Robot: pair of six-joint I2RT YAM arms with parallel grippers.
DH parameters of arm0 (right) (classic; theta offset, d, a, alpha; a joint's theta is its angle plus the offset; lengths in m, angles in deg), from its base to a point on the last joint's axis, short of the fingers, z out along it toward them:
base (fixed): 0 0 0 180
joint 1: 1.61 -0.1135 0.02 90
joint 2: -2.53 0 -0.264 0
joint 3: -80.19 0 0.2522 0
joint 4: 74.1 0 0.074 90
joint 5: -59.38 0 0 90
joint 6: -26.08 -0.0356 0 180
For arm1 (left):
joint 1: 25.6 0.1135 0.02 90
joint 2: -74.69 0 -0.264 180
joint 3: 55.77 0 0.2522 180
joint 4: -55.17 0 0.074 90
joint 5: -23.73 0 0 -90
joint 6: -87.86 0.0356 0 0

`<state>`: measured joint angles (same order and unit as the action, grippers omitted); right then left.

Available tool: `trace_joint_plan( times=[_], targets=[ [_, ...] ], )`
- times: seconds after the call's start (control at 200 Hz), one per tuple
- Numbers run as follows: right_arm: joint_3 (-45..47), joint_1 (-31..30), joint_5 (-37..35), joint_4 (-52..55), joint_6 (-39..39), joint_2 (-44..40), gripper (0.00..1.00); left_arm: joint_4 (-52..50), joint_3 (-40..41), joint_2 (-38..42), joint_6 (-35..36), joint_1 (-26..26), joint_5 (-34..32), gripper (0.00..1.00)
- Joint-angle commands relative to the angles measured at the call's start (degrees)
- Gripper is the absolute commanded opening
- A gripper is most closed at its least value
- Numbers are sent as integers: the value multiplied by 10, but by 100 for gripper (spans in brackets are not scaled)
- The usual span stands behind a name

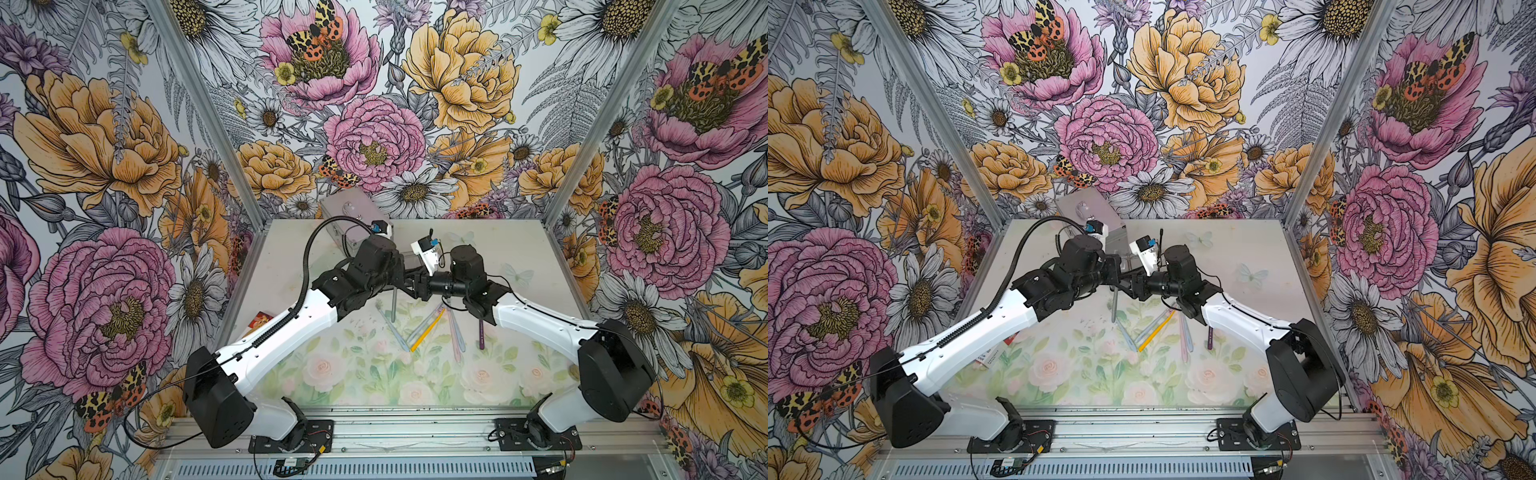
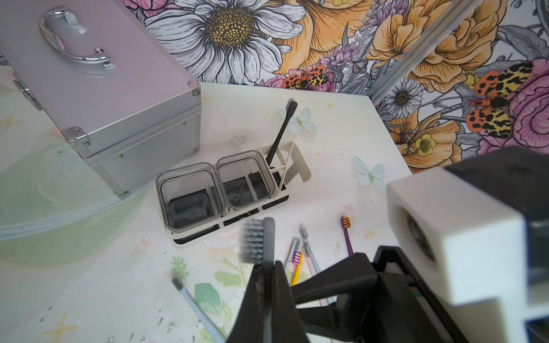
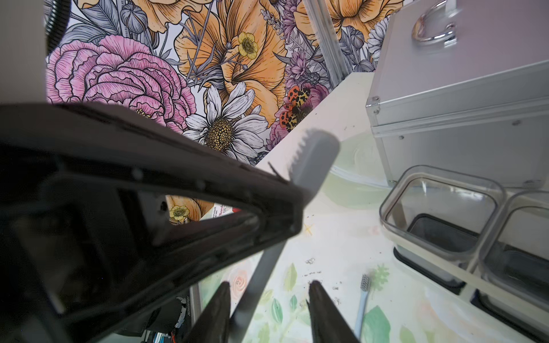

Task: Place the toothbrush into the toothbrush holder
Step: Pick up the toothbrush from the center of the board.

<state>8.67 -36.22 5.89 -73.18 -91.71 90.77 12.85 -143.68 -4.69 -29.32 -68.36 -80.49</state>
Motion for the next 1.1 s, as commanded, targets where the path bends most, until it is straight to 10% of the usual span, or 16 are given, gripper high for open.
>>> trace_joint_plan(
  times=[0.0,0.08,0.205,0.505,0.59,1.096],
  targets=[
    [-20,-5,-21,-41,-23,24,43,33,15,27,-20,6,18,0],
    [-26,-5,-16,-56,-33,35,37,38,22,34,-21,8,18,0],
    [-32,-4,-20,-64,-38,45,0,47,36,45,-24,16,18,0],
    [-34,-4,-23,-71,-44,52,0,61,63,61,-29,36,52,0],
    [-32,-4,-23,-68,-41,49,0,61,67,60,-29,37,59,29],
    [-38,-6,-36,-15,-3,30,0,65,66,59,-33,55,101,47]
  ],
)
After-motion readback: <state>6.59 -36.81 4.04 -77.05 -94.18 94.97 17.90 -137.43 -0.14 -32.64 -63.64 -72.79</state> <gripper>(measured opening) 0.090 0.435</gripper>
